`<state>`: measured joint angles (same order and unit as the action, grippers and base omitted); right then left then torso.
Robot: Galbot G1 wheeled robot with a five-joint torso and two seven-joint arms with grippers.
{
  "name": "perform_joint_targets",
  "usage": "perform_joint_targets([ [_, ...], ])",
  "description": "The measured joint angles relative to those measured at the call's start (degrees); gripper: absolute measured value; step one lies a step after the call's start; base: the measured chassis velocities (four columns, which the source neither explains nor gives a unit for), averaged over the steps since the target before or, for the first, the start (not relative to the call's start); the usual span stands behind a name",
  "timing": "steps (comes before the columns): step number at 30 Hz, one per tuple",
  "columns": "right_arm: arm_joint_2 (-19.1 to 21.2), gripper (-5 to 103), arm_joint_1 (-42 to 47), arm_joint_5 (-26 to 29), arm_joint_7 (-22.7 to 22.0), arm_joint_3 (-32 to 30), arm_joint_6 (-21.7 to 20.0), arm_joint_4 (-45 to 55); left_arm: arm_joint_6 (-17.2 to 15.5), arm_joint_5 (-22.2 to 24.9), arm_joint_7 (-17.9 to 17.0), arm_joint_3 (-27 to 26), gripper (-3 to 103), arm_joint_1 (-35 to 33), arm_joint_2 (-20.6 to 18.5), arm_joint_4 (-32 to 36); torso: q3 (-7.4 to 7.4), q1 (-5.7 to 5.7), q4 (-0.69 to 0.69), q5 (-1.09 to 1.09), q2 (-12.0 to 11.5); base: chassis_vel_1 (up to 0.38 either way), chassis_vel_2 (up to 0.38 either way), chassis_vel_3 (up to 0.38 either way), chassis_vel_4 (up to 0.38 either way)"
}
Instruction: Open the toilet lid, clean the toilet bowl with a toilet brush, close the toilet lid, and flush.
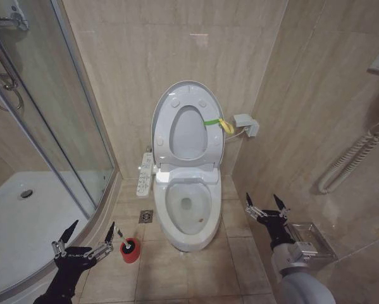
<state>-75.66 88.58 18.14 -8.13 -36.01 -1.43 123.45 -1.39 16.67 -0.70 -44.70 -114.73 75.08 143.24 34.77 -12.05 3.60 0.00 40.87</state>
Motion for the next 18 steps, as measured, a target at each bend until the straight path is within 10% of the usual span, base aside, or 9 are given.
perform_joint_targets([
  [18,0.08,100,0.01,0.1,-0.23,-0.18,-0.49,0.15,0.0,0.0,0.0,0.0,100,0.0,0.0,0.0,0.0,0.0,0.0,0.0,0.0,0.0,0.0,0.0,0.0],
])
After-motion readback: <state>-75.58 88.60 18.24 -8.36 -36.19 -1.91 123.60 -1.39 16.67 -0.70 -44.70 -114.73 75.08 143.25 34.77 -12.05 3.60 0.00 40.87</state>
